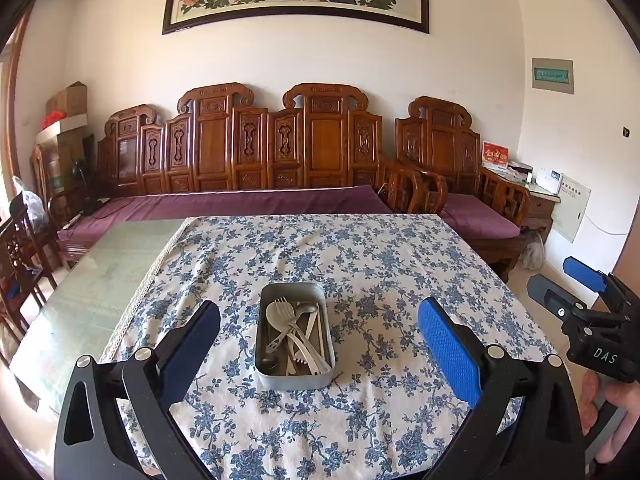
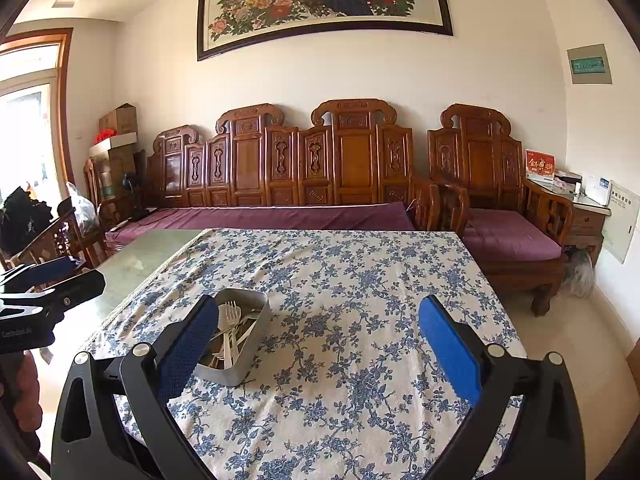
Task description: Organize utensils
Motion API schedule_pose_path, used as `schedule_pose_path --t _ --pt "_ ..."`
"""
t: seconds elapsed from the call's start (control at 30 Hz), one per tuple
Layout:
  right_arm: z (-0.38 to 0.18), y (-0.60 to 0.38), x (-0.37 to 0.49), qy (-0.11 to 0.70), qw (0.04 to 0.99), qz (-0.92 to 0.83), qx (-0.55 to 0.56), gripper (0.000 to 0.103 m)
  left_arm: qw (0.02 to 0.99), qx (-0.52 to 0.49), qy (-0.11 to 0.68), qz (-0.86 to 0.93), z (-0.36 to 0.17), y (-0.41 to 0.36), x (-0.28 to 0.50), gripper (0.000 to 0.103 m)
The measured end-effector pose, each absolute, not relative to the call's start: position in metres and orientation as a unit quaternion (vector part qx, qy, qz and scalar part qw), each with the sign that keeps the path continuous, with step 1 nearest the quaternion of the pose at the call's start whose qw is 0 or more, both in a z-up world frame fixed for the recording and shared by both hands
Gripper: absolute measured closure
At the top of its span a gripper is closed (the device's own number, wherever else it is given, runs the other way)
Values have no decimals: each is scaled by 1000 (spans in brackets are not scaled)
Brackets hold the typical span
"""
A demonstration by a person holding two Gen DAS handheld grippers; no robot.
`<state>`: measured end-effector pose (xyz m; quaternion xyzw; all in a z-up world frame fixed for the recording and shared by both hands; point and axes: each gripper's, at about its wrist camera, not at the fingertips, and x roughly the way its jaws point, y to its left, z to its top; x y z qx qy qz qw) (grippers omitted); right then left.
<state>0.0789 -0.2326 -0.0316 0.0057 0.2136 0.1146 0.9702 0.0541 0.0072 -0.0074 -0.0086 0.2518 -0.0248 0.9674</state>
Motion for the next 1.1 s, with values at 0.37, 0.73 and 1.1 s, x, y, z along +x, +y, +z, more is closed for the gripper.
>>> schedule_pose_path --t 0.37,0.73,1.1 --pt "-32 -233 78 212 971 113 5 2 967 -11 252 -25 -8 7 54 7" --pt "-33 -233 78 213 970 113 6 2 968 -10 251 -25 -8 7 54 7" --pt "-33 -235 78 213 970 114 6 2 968 -10 248 -26 -6 8 53 7"
